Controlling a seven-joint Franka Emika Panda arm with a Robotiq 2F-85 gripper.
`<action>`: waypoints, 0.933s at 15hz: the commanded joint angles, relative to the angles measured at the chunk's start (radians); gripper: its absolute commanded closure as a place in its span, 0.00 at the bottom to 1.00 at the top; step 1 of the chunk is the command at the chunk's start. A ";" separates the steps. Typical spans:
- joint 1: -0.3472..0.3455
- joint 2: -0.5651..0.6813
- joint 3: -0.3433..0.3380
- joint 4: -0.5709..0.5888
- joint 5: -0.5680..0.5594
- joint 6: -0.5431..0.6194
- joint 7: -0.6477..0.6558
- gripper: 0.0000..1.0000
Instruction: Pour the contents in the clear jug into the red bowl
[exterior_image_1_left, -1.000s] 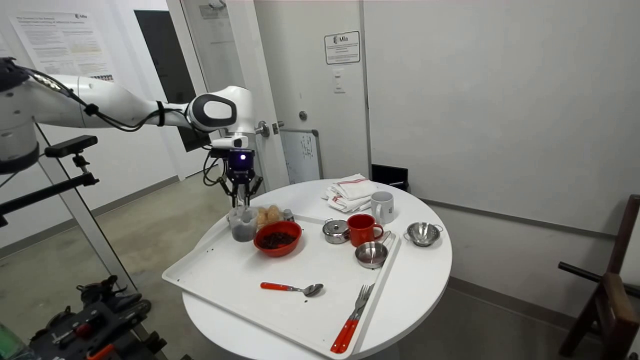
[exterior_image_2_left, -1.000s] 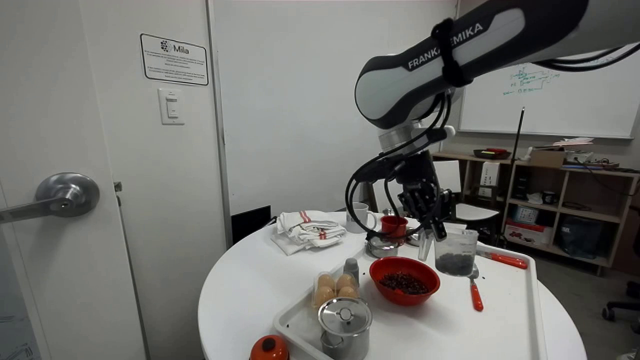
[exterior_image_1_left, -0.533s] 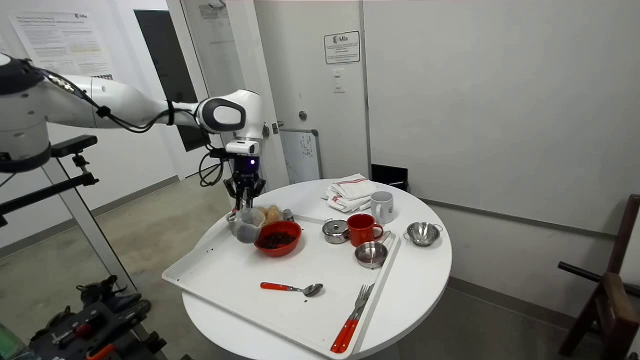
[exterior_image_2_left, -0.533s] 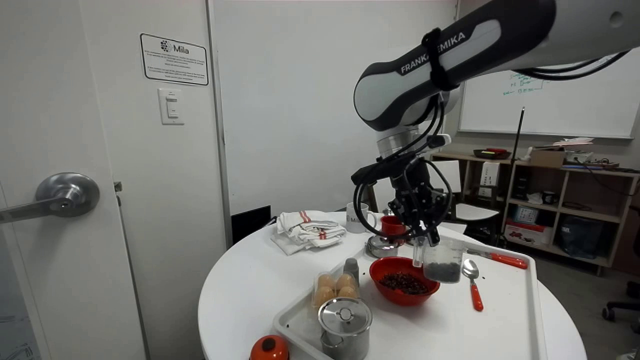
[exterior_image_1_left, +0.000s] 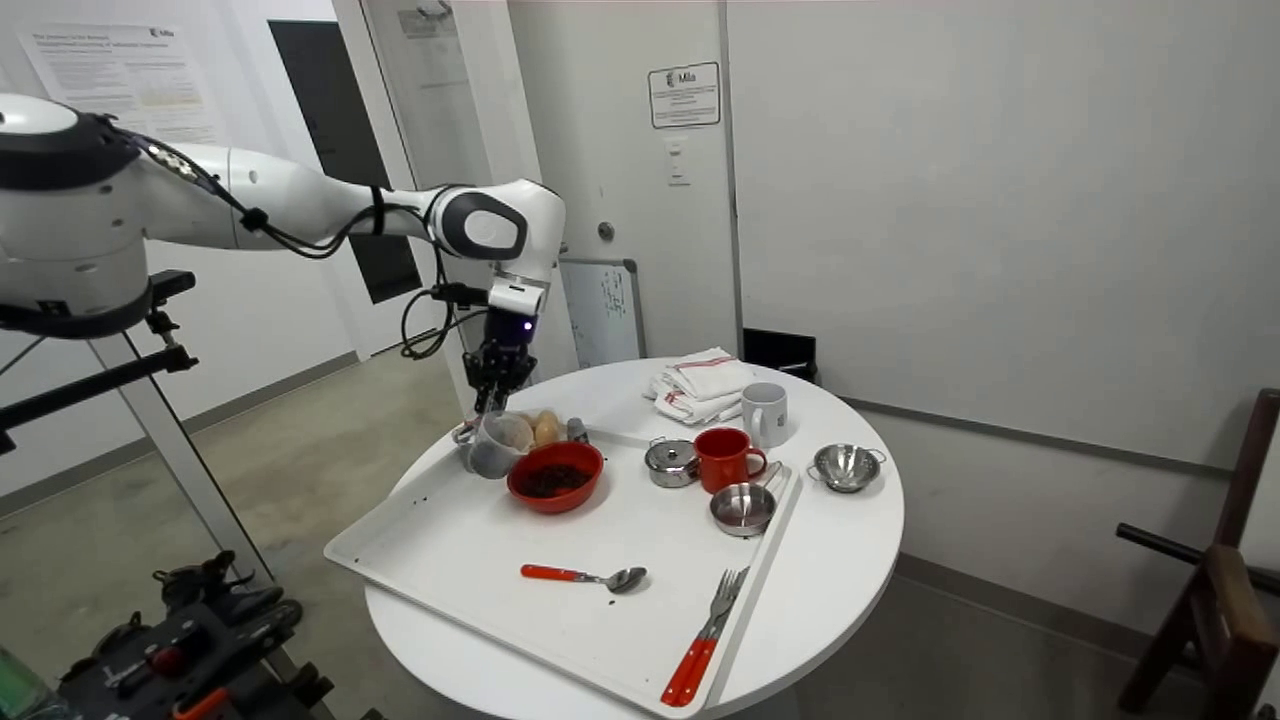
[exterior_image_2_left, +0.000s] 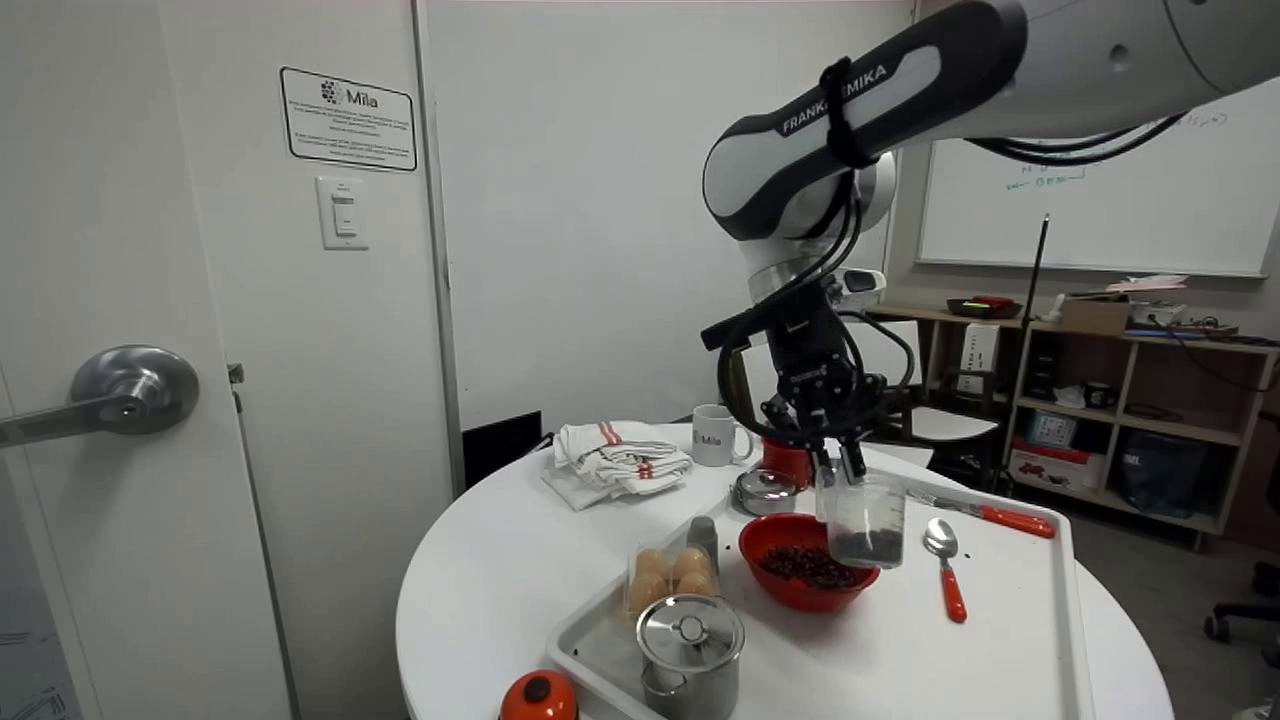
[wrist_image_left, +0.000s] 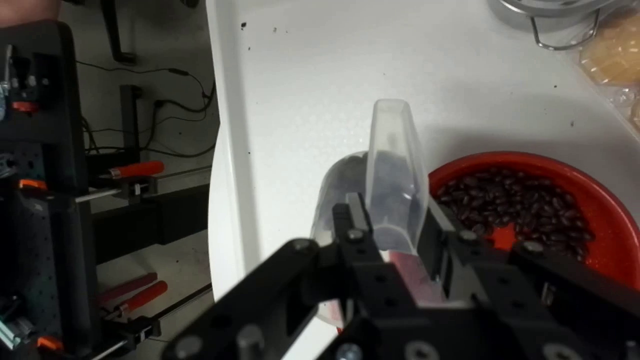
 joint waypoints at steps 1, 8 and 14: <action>-0.087 -0.025 0.005 0.135 0.051 -0.111 -0.031 0.93; -0.242 -0.043 0.039 0.285 0.153 -0.241 -0.035 0.93; -0.331 -0.070 0.048 0.363 0.238 -0.276 -0.052 0.93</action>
